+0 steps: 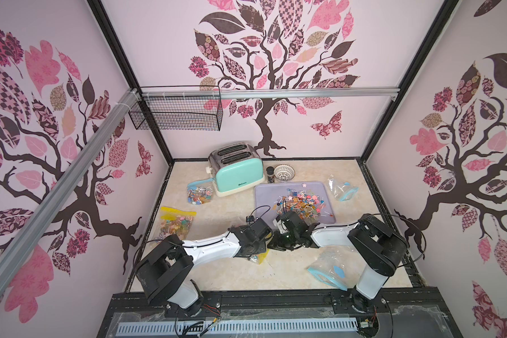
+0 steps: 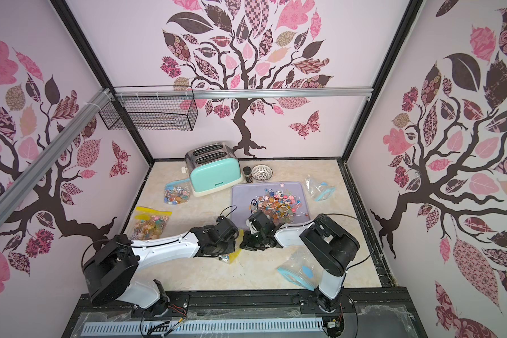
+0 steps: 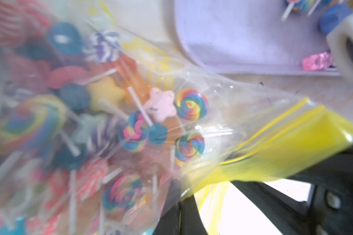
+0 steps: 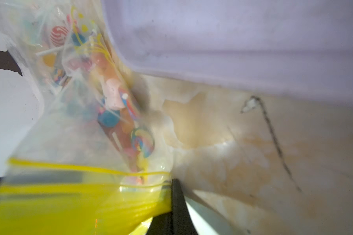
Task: Pour candies out of the ziploc bag
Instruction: Open the ziploc bag at the center of the board.
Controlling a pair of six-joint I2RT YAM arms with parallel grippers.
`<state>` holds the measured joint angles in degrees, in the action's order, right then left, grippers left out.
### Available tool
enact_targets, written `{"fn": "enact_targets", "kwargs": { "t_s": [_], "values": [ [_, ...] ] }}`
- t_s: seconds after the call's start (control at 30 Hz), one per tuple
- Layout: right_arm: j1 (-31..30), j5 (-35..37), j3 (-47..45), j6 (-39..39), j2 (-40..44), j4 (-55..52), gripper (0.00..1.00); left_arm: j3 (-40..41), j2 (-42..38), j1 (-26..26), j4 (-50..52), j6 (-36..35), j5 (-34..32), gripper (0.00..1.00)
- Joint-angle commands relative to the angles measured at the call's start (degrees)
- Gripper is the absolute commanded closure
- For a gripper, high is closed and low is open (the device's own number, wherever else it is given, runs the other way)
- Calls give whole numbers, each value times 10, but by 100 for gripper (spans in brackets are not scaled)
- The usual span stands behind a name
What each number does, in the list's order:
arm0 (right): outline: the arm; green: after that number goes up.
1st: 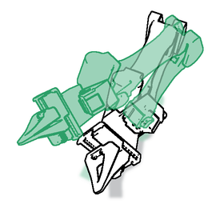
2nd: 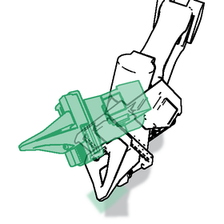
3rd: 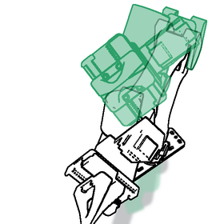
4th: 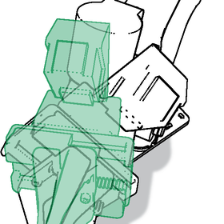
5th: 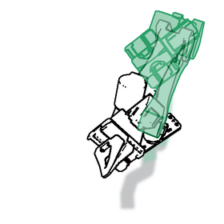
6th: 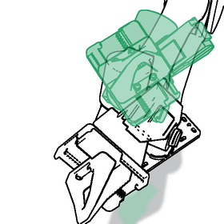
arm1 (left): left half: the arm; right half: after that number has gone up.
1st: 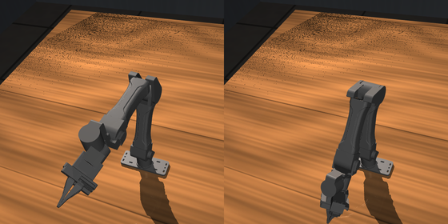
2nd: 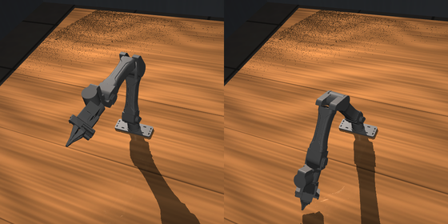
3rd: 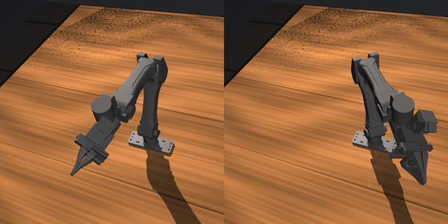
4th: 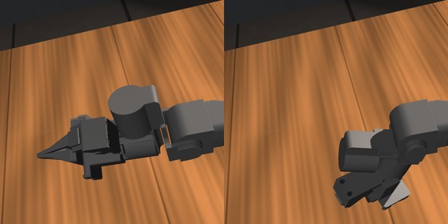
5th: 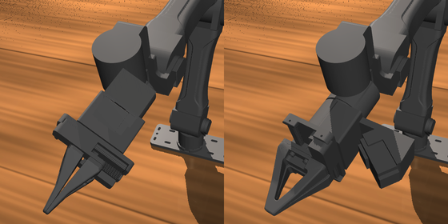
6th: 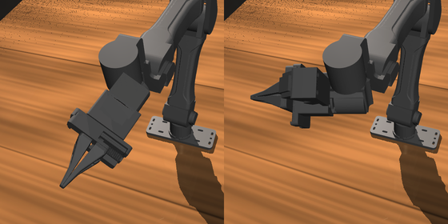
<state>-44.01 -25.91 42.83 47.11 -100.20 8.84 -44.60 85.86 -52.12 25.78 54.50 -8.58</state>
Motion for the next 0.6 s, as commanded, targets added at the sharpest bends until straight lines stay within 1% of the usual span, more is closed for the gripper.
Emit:
{"fn": "enact_targets", "kwargs": {
  "t_s": [0.0, 0.13, 0.27, 0.37, 0.43, 0.57],
  "values": [
    [-1, 66, -13, -7, -17, -83, 100, 0, -16, -1, -13, 21, -28, 100],
    [-1, 82, 6, -22, -1, -105, 100, -35, -45, -13, 1, -22, -16, 100],
    [0, 126, 38, -45, 25, -160, 100, -90, -80, -36, 57, -60, -35, 100],
    [1, 147, 47, -52, 44, -182, 100, -116, -97, -44, 95, -75, -52, 100],
    [2, 152, 48, -52, 55, -188, 100, -117, -103, -46, 97, -83, -54, 100],
    [4, 159, 49, -52, 71, -198, 100, -132, -92, -48, 117, -87, -53, 100]
  ]
}}
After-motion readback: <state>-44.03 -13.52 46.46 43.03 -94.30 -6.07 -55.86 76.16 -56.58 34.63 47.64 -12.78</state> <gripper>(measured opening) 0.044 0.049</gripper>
